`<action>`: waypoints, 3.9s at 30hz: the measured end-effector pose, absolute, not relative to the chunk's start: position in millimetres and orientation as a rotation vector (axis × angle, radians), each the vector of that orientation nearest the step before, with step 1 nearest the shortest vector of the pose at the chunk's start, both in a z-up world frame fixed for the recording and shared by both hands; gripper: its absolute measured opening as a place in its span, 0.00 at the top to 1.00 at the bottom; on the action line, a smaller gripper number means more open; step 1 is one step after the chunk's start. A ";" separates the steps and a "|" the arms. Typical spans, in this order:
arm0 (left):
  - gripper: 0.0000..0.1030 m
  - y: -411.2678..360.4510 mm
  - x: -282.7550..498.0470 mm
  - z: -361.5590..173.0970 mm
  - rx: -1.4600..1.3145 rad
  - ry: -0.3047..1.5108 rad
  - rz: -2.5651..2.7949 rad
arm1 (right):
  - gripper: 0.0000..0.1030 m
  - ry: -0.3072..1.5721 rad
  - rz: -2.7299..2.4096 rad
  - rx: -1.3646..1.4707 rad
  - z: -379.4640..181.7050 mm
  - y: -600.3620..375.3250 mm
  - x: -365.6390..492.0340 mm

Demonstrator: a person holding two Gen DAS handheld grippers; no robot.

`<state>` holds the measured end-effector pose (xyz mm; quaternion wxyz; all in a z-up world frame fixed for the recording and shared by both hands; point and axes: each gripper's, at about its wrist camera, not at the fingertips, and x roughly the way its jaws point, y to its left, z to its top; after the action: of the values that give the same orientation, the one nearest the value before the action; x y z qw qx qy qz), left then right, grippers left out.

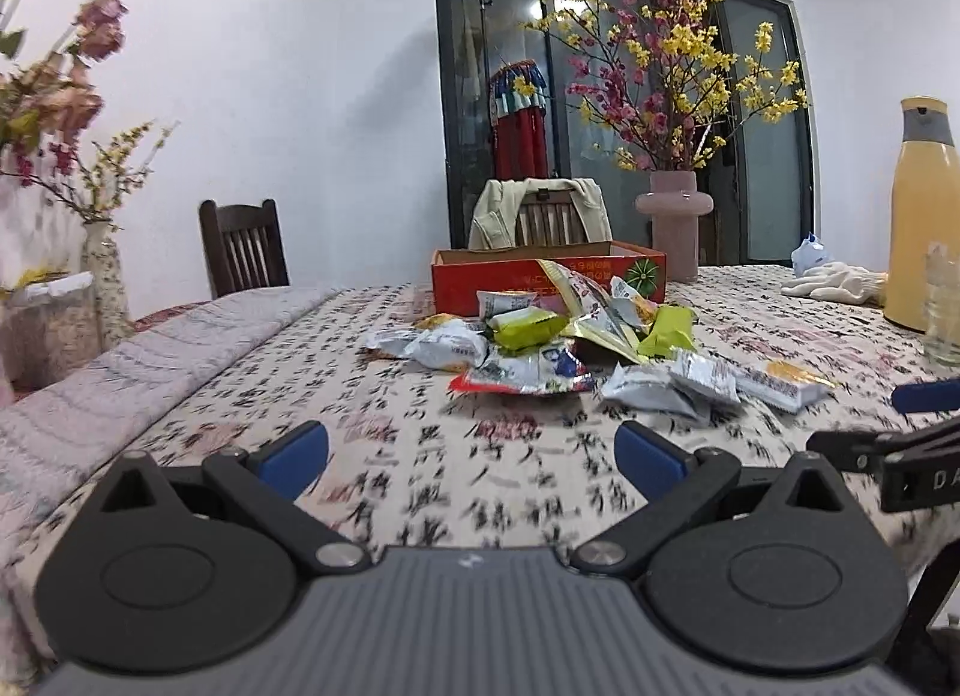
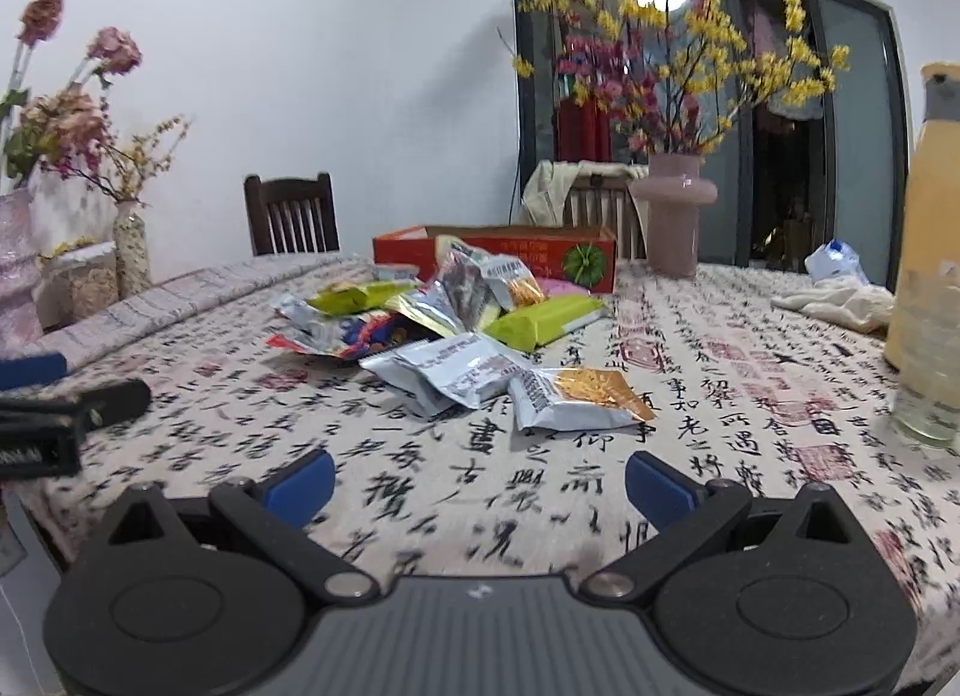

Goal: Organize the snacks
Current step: 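Grasp the gold snack packet with the right gripper while the left grasps a white packet, then carry both packets into the red box and open both grippers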

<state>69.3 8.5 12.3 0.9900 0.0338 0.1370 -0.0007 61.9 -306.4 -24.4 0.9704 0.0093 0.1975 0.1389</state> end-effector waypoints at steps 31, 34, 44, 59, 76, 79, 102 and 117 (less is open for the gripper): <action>0.22 -121.9 225.3 13.7 0.275 0.583 -0.342 | 0.58 0.675 0.346 0.135 -21.0 -348.0 250.6; 0.25 -139.2 239.0 6.8 0.319 0.623 -0.349 | 0.58 0.671 0.346 0.148 -19.7 -367.8 261.3; 0.57 -161.8 250.3 11.0 0.361 0.655 -0.322 | 0.58 0.650 0.441 0.238 -20.2 -405.8 283.7; 0.57 -70.5 310.7 108.9 0.061 0.533 -0.077 | 0.58 0.552 0.486 0.196 24.4 -420.7 305.5; 0.56 66.4 436.5 273.8 0.002 0.321 0.018 | 0.58 0.262 0.384 0.130 169.3 -407.5 372.7; 0.56 70.2 482.4 268.3 0.013 0.312 0.028 | 0.58 0.258 0.371 0.085 193.5 -391.2 407.7; 0.39 44.7 726.8 70.9 -0.130 0.695 -0.002 | 0.34 0.755 0.226 -0.038 24.1 -272.1 749.0; 0.06 47.6 634.4 138.6 -0.103 0.577 -0.006 | 0.07 0.647 0.274 -0.082 75.4 -285.8 662.0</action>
<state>634.4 47.6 138.6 0.9573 -0.0510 0.2845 -0.0030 662.0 -285.8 75.4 0.9381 -0.0401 0.3168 0.1339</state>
